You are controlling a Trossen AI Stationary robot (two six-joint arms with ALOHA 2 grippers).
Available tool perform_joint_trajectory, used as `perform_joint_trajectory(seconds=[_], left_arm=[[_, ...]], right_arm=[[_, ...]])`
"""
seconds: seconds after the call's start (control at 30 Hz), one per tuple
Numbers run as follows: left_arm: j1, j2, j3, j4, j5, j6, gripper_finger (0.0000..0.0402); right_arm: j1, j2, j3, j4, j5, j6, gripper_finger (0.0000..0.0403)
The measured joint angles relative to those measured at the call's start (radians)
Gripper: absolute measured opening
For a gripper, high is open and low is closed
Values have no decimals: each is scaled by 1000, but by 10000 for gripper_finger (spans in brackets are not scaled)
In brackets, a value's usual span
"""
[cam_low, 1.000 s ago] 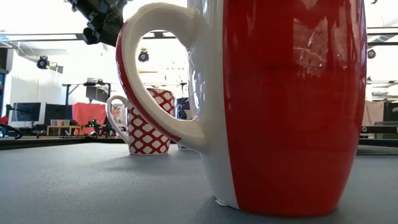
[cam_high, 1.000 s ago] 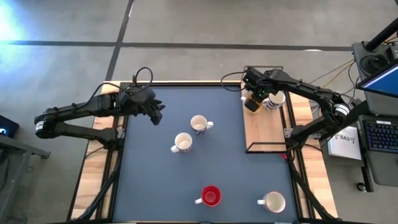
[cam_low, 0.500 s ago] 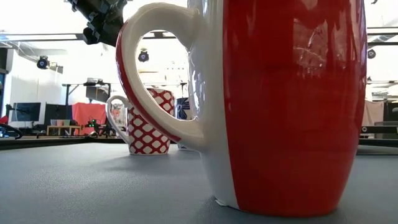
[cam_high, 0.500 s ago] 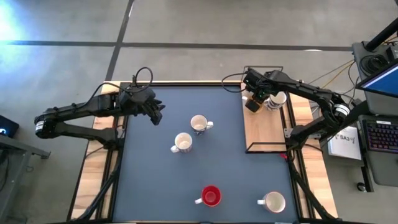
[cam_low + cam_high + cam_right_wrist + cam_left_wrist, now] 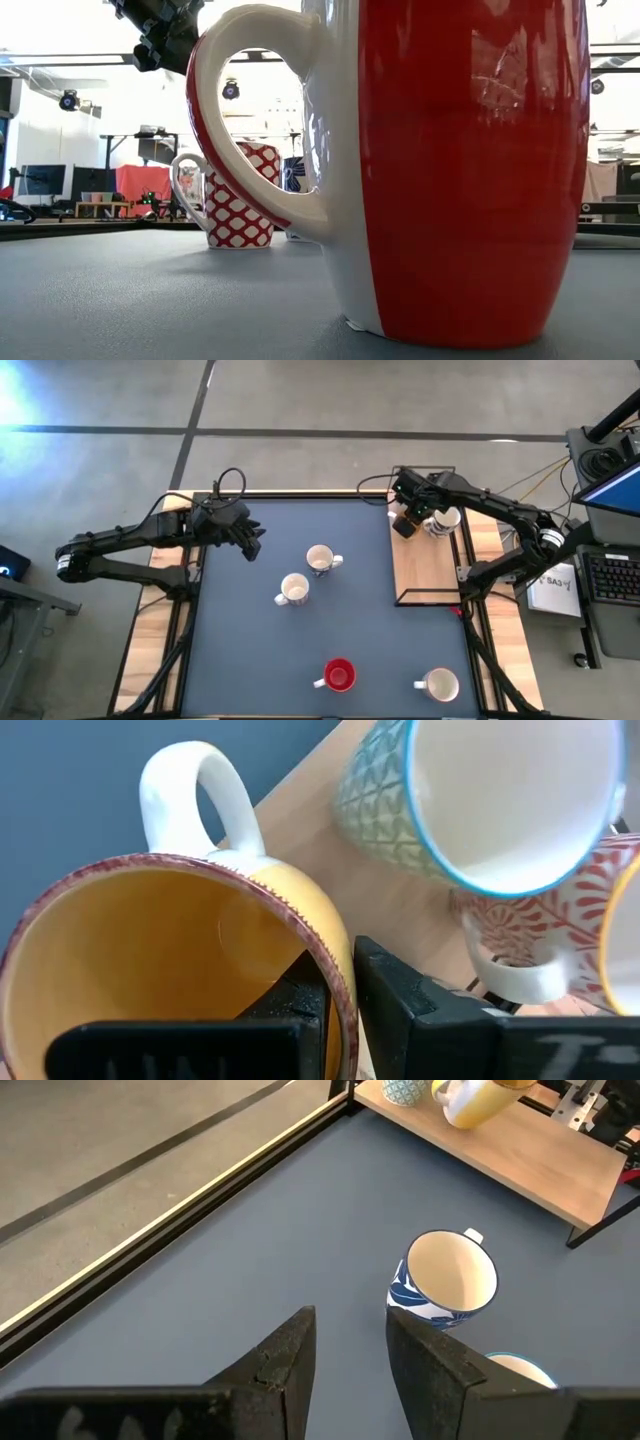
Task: Place coffee mugs
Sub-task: Put the yellow cup on the shelf aligned with the dark blue cup
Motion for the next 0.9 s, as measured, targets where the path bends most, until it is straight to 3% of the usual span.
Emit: perform_joint_trajectory(seconds=[0.27,0.43,0.9], left_arm=[[0,0,0,-2,2,0,107],[0,0,0,-2,3,0,107],[0,0,0,-2,3,1,107]], right_arm=[[0,3,18,-38,19,42,34],[0,3,13,-32,-59,68,34],[-2,3,-70,-12,-41,121,34]])
